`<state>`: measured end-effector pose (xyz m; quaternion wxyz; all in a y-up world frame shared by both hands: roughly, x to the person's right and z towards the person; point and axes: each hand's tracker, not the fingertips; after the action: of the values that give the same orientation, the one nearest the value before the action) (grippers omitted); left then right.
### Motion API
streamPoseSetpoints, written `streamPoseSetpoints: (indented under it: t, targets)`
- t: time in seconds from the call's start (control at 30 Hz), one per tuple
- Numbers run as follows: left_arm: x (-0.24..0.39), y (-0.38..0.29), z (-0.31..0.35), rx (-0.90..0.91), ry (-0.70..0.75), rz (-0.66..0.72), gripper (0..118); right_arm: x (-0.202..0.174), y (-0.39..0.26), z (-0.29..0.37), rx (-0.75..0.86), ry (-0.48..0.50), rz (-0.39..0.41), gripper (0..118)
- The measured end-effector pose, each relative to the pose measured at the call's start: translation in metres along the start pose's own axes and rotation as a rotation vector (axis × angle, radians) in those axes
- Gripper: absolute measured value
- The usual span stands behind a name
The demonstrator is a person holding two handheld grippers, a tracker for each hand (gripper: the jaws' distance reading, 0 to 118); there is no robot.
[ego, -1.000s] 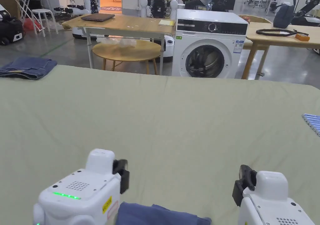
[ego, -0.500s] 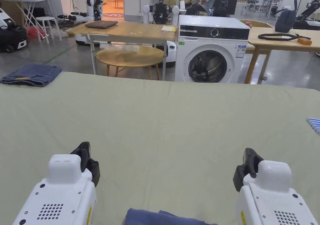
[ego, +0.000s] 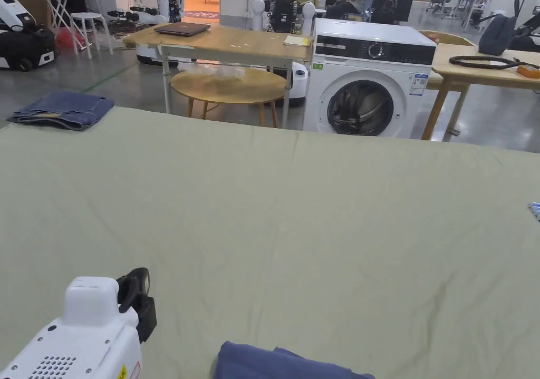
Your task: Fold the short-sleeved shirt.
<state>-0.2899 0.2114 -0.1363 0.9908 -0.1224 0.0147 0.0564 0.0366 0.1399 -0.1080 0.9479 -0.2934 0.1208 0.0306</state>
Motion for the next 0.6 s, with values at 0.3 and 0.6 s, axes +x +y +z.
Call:
streamPoseSetpoints:
  t: [0.3, 0.6]
  targets:
    - [-0.029, -0.048, -0.018, -0.472, -0.240, 0.185, 12, 0.015, -0.015, -0.031, -0.062, -0.089, -0.060, 0]
    - [-0.041, -0.070, -0.067, -0.787, -0.666, 0.517, 67, 0.022, -0.015, -0.031, -0.073, -0.067, -0.054, 0]
